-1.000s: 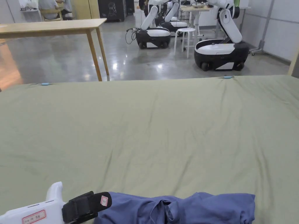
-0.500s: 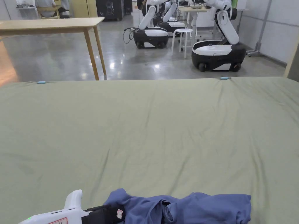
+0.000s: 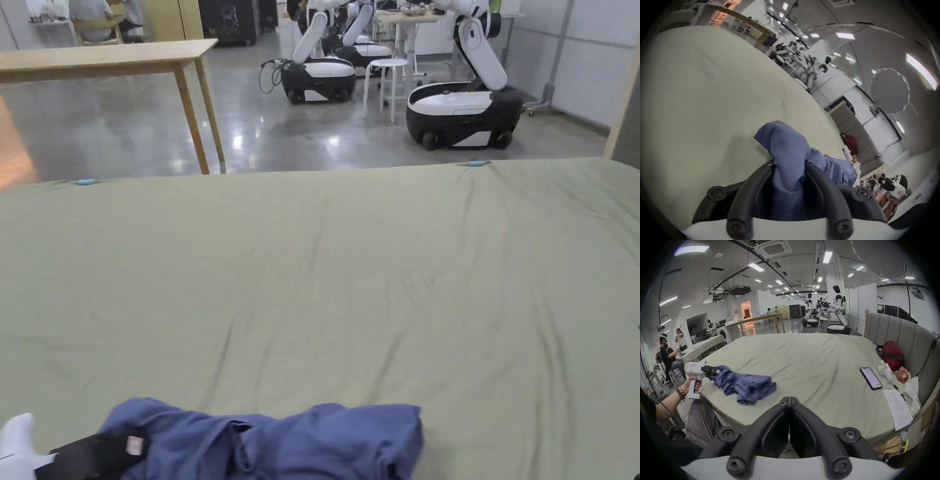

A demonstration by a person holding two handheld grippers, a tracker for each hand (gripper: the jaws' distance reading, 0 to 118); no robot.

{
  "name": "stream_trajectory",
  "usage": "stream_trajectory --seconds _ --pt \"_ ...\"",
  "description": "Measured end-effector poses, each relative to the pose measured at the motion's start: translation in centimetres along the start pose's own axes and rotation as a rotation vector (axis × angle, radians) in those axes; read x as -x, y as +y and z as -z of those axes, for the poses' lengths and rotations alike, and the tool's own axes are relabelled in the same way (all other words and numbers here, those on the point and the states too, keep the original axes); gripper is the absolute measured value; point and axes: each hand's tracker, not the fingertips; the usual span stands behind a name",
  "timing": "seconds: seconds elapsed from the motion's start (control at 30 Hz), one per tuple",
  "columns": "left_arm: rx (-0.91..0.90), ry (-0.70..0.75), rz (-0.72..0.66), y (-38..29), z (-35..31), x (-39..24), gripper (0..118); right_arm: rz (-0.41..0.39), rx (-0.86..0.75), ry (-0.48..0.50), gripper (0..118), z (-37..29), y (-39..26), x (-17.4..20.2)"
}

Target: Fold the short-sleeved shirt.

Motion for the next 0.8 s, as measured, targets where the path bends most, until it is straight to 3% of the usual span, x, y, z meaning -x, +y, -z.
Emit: stream_trajectory --seconds 0.17,0.37,0.63,0.8 --pt "0.028 0.032 0.002 0.5 -1.9 0.4 21 -0.006 0.009 0.018 0 1.0 0.0 0.2" --pt "0.030 0.020 0.016 1.2 -0.4 -8.7 21 -0.010 0.014 0.036 0 1.1 0.0 0.5" --pt "0.211 -0.081 0.144 -3.0 6.8 -19.4 21 0.014 0.014 0.011 0 0.2 -0.8 -0.3" --pt "0.323 -0.026 0.203 -7.0 13.5 -20.6 21 0.029 0.013 -0.019 0 -0.7 -1.4 -1.1"
